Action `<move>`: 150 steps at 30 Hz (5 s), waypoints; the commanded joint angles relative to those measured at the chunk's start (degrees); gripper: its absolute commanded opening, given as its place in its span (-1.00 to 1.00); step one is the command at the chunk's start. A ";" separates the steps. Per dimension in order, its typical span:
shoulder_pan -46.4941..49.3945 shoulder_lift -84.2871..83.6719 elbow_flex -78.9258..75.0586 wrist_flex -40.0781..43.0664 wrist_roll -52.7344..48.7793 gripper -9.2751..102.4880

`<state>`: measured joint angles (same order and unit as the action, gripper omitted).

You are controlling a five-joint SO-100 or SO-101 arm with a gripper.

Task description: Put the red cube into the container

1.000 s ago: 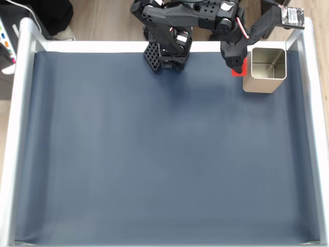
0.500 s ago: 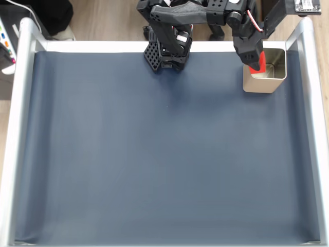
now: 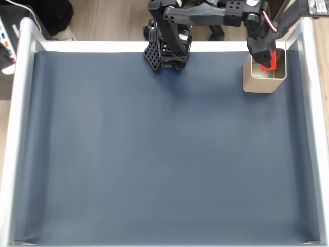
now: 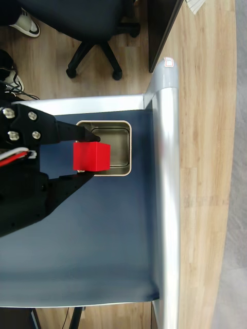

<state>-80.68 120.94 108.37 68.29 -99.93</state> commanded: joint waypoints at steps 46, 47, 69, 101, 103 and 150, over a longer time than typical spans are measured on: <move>-0.26 0.97 3.60 -6.15 0.44 -0.72; -0.09 0.97 3.60 -6.15 0.18 -0.69; 0.44 1.85 4.57 -6.15 -1.32 -0.37; 3.60 2.72 4.22 -7.38 -1.32 -0.83; 5.19 3.08 3.69 -7.38 -0.62 -0.83; 74.00 65.48 59.59 -25.40 11.34 -0.83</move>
<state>-7.12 184.39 167.17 44.03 -89.38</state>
